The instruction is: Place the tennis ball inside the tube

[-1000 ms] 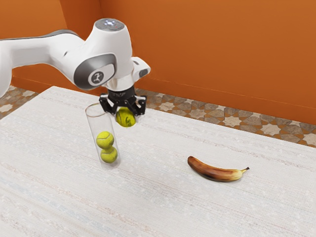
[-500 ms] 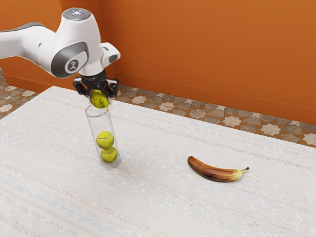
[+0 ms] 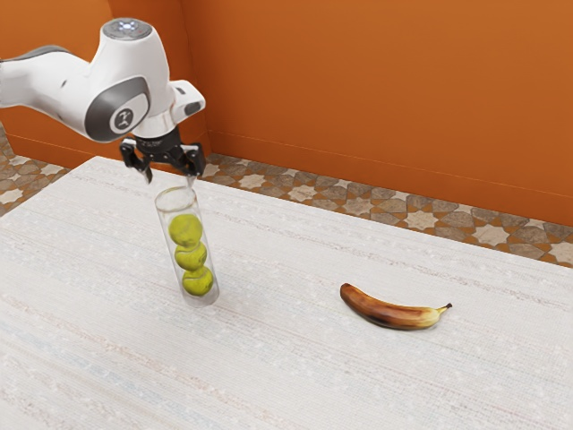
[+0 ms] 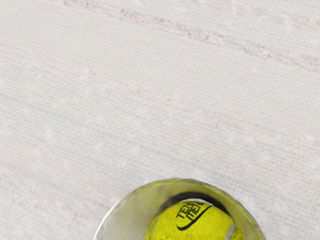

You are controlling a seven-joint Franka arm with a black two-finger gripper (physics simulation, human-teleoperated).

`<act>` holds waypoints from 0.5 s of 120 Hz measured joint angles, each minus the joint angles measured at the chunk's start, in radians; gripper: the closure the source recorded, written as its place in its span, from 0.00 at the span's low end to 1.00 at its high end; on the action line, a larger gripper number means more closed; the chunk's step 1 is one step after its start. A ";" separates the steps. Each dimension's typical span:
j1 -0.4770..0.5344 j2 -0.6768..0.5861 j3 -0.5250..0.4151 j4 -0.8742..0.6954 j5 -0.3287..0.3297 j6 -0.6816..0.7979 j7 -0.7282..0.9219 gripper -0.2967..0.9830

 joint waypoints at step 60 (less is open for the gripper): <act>-0.080 0.004 -0.003 0.380 -0.277 -0.429 0.268 0.24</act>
